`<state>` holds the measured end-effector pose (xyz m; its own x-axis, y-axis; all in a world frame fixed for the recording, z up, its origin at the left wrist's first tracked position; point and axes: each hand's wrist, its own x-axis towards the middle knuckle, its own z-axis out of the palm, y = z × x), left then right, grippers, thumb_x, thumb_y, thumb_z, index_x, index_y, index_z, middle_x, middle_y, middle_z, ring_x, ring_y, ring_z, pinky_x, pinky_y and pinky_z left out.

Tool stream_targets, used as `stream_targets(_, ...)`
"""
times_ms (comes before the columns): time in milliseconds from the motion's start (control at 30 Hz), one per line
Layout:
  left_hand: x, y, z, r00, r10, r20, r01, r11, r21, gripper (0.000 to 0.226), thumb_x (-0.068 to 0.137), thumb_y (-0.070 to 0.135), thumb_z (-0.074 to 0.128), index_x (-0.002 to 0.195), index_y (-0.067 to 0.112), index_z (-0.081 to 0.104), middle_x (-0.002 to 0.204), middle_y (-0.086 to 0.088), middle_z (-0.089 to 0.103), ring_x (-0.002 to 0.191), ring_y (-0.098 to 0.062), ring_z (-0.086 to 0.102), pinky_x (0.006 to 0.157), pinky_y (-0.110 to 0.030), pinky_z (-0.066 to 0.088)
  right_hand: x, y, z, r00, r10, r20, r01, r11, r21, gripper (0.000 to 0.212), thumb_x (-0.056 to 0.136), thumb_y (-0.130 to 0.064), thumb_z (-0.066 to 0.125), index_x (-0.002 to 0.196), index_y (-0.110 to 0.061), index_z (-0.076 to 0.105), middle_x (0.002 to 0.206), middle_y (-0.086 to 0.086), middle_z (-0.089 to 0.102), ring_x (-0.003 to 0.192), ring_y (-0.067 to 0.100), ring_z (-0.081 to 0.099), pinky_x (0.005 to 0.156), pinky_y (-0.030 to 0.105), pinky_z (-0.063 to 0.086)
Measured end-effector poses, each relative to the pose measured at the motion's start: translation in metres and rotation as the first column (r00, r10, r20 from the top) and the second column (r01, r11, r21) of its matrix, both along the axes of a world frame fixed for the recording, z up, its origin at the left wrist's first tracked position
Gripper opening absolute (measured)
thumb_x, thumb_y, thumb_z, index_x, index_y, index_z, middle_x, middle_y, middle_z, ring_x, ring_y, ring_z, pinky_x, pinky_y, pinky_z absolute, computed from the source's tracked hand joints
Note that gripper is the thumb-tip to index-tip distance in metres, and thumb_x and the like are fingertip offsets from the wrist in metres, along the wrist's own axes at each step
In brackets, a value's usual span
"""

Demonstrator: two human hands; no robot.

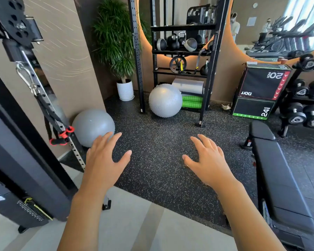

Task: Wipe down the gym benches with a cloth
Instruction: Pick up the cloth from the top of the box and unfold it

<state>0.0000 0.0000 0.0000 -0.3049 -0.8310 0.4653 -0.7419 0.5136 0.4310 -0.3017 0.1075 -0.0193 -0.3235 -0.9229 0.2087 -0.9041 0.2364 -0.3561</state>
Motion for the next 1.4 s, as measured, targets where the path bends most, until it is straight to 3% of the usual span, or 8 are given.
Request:
stream_targets(367,-0.021,-0.189,-0.009,0.992,-0.127,-0.004,0.127,0.992,0.017,0.066,0.092,0.060,0.053,0.150,0.028,0.050,0.158,0.003,0.046,0.150,-0.024,0.035,0.120,-0.057,0.034,-0.003,-0.167,-0.002,0.999,-0.037,0.014,0.037,0.999,-0.003,0.073,0.097,-0.065,0.044,0.160,-0.029,0.029,0.167,-0.002,0.027,0.154,0.023,0.021,0.124,0.055,0.023)
stream_targets(767,-0.079,-0.285,-0.048,0.961,-0.275,-0.028,0.277,0.954,0.119,0.065,0.095,0.058,0.054,0.154,0.030,0.046,0.162,0.005,0.040,0.153,-0.022,0.031,0.122,-0.058,0.032,-0.041,-0.244,-0.022,0.993,-0.110,0.036,0.108,0.993,0.055,0.068,0.101,-0.060,0.046,0.158,-0.026,0.032,0.165,-0.002,0.029,0.153,0.024,0.025,0.122,0.054,0.025)
stream_targets(1067,-0.186,-0.327,-0.066,0.943,-0.332,0.038,0.323,0.935,0.149,0.064,0.096,0.057,0.054,0.154,0.031,0.045,0.164,0.007,0.038,0.155,-0.022,0.026,0.124,-0.056,0.029,-0.137,-0.275,-0.052,0.983,-0.168,0.077,0.163,0.984,0.068,0.067,0.101,-0.059,0.048,0.158,-0.026,0.034,0.164,-0.003,0.031,0.152,0.024,0.026,0.122,0.054,0.027)
stream_targets(1400,-0.357,-0.371,-0.048,0.942,-0.308,0.130,0.295,0.949,0.110,0.063,0.095,0.057,0.054,0.152,0.030,0.048,0.163,0.007,0.039,0.156,-0.022,0.025,0.123,-0.056,0.029,-0.307,-0.331,-0.053,0.982,-0.150,0.118,0.146,0.988,0.043,0.068,0.101,-0.058,0.049,0.158,-0.024,0.035,0.163,-0.001,0.033,0.151,0.025,0.028,0.121,0.054,0.028)
